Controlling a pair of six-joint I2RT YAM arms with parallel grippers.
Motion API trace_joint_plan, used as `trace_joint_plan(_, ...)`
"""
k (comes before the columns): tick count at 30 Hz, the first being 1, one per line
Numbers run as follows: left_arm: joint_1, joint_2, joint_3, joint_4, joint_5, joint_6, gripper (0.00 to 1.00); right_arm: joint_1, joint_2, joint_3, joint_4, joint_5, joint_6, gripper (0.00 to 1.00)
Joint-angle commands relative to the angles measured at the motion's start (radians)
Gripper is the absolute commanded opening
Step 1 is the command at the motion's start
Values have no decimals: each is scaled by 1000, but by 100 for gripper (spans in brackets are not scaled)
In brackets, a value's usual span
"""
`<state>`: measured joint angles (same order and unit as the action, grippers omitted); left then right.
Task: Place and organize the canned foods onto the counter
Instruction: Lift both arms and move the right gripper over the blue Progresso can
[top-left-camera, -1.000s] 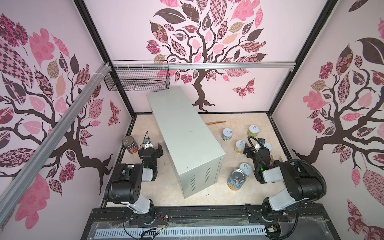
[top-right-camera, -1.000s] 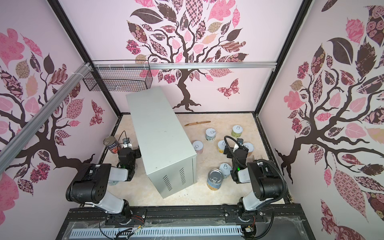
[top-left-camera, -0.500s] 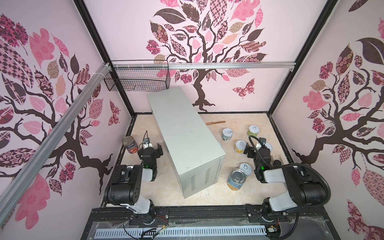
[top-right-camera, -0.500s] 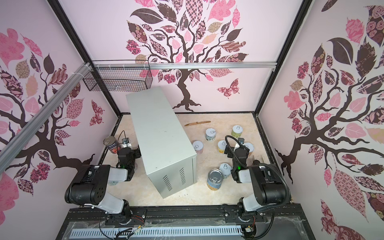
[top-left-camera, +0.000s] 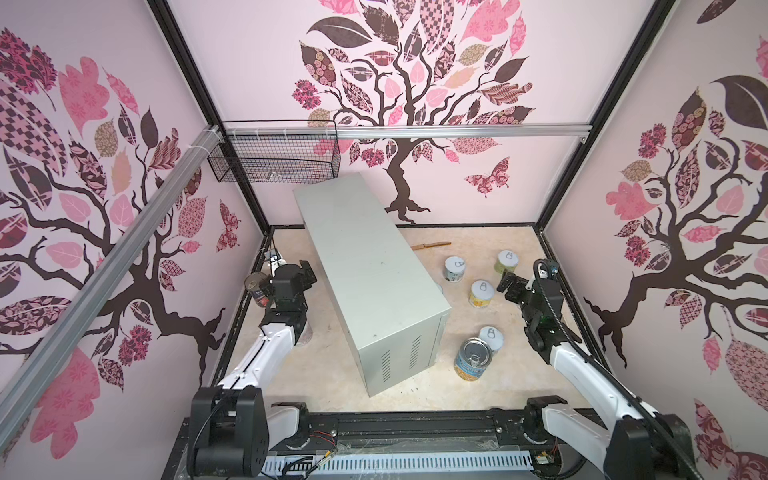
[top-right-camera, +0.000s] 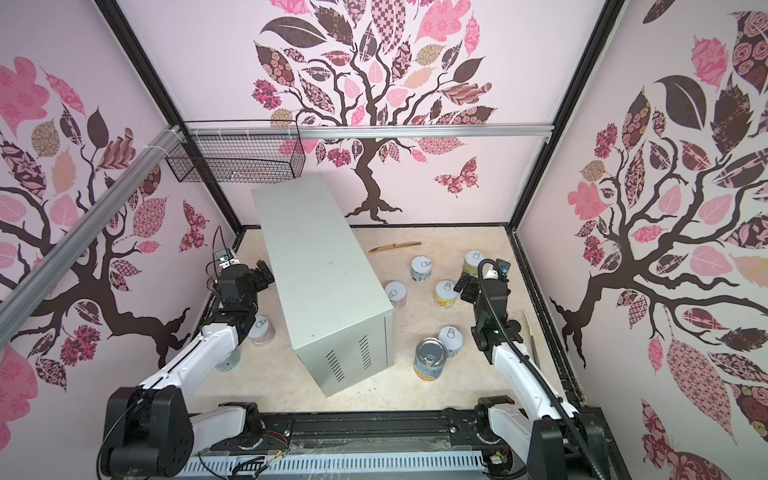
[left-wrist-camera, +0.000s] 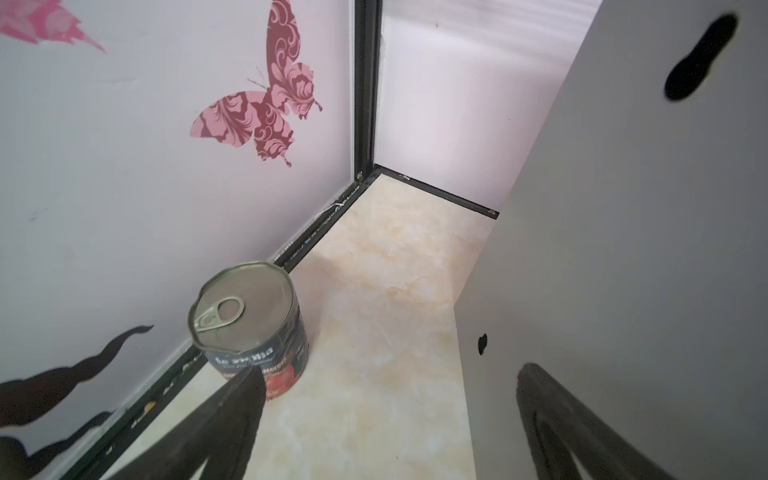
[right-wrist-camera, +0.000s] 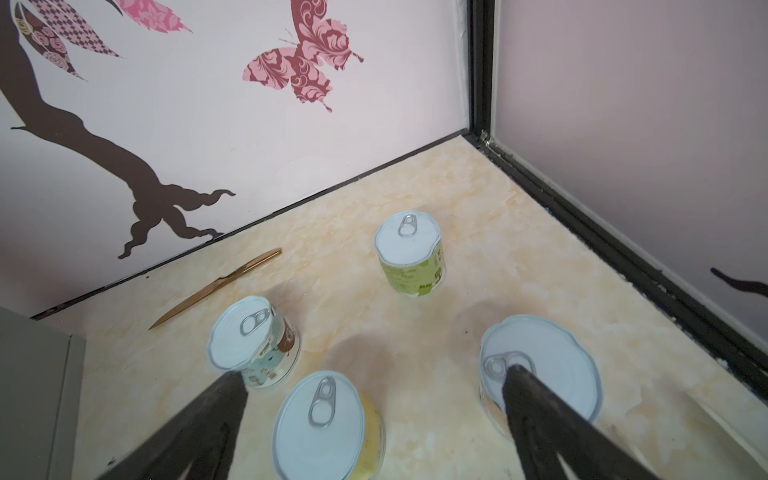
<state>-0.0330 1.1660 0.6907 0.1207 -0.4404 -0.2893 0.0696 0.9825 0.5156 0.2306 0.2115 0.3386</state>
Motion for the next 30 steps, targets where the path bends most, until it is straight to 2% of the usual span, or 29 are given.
trace_joint_plan(1,-4,-117,46,-260,27,-115,98,14,-81,82,-254,-90,45,100)
trace_joint_plan(5,-18,-231,107,-464,37,-178,98,38,-153,140,-399,-207,49,100)
trace_joint_plan(8,-31,-294,151,-589,84,-209,98,158,-206,161,-471,-151,45,100)
trace_joint_plan(13,-124,-385,194,-720,78,-204,98,304,-240,176,-599,-125,60,100)
trace_joint_plan(19,-134,-517,155,-772,151,-192,98,469,-318,124,-715,-19,72,100)
trace_joint_plan(25,-135,-604,105,-786,241,-215,98,738,-278,129,-770,166,155,100)
trace_joint_plan(30,-142,-633,76,-821,301,-213,98,755,-280,80,-771,115,219,100)
